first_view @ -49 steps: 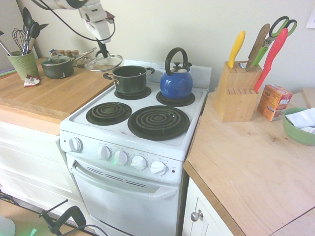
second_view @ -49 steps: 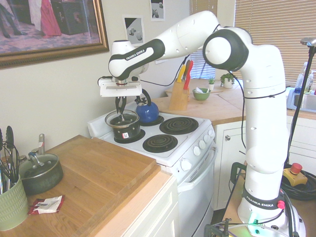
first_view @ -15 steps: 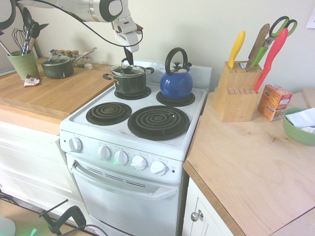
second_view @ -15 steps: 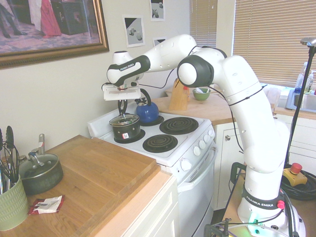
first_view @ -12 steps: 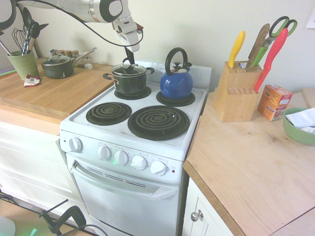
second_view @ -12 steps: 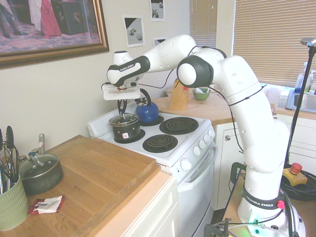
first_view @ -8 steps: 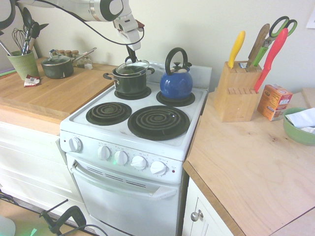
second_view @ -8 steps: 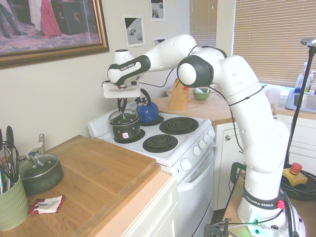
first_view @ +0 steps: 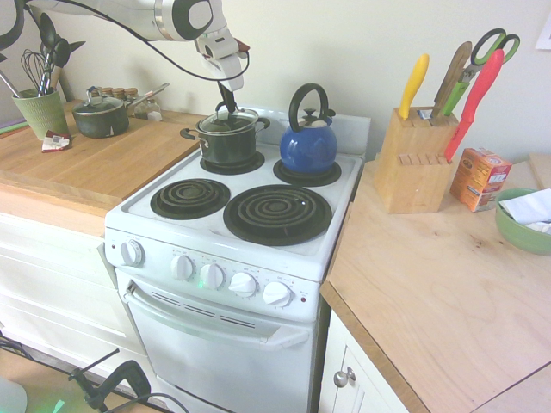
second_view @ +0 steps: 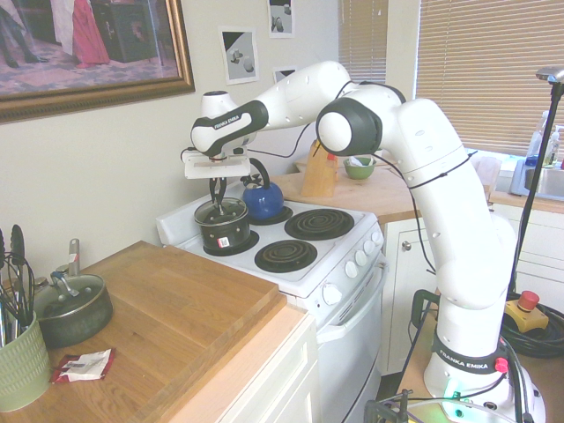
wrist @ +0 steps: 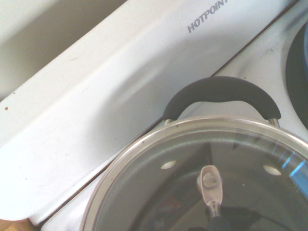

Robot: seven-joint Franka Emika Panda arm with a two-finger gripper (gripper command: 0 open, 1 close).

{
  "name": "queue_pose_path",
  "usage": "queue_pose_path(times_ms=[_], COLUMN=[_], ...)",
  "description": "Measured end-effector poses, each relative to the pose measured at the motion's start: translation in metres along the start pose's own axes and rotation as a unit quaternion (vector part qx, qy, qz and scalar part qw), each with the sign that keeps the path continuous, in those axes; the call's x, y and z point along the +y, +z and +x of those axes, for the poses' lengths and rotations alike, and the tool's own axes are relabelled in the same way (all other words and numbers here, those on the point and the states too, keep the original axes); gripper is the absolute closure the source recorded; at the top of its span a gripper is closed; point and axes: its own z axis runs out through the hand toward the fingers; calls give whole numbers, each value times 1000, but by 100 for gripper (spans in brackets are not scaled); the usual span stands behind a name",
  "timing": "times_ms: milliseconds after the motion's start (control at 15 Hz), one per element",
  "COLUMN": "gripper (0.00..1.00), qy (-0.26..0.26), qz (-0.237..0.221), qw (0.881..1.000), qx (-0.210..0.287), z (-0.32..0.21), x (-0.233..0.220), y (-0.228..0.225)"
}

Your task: Cover the lid of the pot

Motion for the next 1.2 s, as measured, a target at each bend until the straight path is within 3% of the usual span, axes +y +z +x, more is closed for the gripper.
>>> queue_pose_path(times_ms=[533, 600, 1200], gripper=[100, 0, 0], qy=[-2, -1, -23], qz=[-7, -7, 6], qw=[1000, 1000, 1000], qx=[3, 3, -6], z=[-1, 0, -13], x=[2, 2, 12], y=[11, 11, 3])
